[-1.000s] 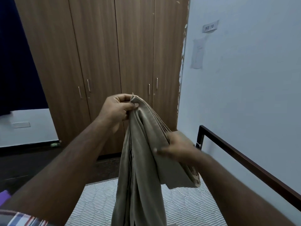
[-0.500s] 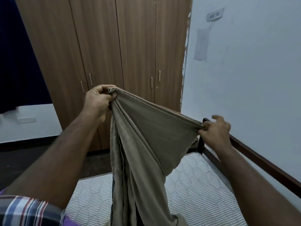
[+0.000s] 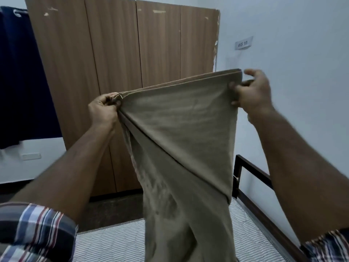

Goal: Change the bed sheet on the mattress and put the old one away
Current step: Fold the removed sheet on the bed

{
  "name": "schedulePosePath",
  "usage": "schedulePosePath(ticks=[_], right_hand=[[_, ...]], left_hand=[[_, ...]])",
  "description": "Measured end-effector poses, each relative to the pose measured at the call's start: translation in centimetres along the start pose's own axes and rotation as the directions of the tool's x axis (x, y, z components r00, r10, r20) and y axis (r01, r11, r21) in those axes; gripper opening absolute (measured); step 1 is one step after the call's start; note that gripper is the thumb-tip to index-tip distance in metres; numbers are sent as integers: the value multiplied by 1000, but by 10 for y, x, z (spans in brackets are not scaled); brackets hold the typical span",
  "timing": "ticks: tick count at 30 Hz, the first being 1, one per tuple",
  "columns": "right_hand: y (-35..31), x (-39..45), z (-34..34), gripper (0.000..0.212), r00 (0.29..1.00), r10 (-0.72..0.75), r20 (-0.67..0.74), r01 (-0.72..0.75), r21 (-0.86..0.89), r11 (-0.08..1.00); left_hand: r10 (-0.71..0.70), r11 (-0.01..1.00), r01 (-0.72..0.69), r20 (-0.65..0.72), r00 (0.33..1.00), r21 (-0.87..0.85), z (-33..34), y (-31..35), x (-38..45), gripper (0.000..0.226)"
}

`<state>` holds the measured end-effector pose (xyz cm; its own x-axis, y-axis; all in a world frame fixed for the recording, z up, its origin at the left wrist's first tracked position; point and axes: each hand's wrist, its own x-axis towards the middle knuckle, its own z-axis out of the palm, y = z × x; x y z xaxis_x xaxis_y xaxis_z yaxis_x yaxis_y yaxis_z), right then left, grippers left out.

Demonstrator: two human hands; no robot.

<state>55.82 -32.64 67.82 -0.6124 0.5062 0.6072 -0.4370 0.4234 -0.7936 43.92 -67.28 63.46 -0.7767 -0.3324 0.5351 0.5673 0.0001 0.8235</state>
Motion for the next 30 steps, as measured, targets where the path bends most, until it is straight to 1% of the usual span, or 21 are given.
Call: schedulePosePath(ticks=[2,3,5,7,8,9,10,12,13,15,16,17,18,19,21,22,24,26,27,29,30], right_hand=[[-2,-3,4,9,968,186,169,-181,-49,982],[0,0,4,6,956,226,185,-210,-105,972],[-10,8,-1,13,985,154,76,-145,-114,983],[-35,19,-3,19,999,1,-45,-3,-57,998],[-47,20,-4,21,997,-43,-61,41,-36,998],[-56,19,-2,25,997,-56,-51,55,-19,998],[-59,18,0,30,1000,-14,-4,14,-27,1000],[-57,16,-1,33,990,84,110,-73,-96,993],[-58,20,-4,30,993,60,103,-44,-149,988],[-75,30,-12,20,987,-156,-21,144,-280,949],[-89,32,-13,19,952,-288,-98,240,-342,909],[-99,34,-13,23,917,-379,-128,311,-367,877],[-102,30,-10,27,911,-398,-108,322,-416,850],[-98,24,-6,29,933,-358,-37,307,-436,846],[-73,12,0,24,979,-152,133,196,-441,876],[-62,8,-1,21,983,-111,145,165,-444,881],[-64,12,-7,16,983,-181,23,174,-423,889],[-86,19,-9,19,926,-349,-144,272,-388,881],[-93,21,-9,23,895,-410,-173,316,-404,859],[-87,16,-5,30,920,-379,-100,304,-432,849],[-76,14,-4,30,958,-287,17,264,-448,854]], left_hand=[[-89,993,81,83,993,91,3,-5,4,19],[-116,985,98,122,986,144,2,-9,6,24],[-97,985,82,96,991,149,2,-7,14,36],[-16,996,16,7,1000,85,10,13,25,32],[22,998,-21,-25,999,56,16,24,29,29],[34,999,-32,-40,999,43,20,32,31,28],[4,998,-2,-36,999,63,23,35,30,30],[-160,978,154,30,987,142,22,28,24,34],[-210,970,203,45,977,136,21,25,22,36],[-175,984,176,29,984,-24,25,35,25,40],[-148,982,146,-6,989,-116,29,45,28,42],[-143,974,136,-25,989,-179,32,54,29,43],[-154,967,147,-21,988,-208,35,57,29,41],[-180,964,175,-3,984,-201,37,55,25,37],[-250,960,256,64,966,-112,32,38,15,30],[-283,952,291,89,955,-99,28,27,12,29],[-265,954,267,33,964,-140,21,20,15,30],[-182,966,172,-39,982,-191,25,27,26,29],[-159,970,143,-65,985,-198,30,28,31,28],[-213,962,205,-31,976,-179,35,27,25,27],[-253,959,250,-5,968,-130,33,26,18,30]])
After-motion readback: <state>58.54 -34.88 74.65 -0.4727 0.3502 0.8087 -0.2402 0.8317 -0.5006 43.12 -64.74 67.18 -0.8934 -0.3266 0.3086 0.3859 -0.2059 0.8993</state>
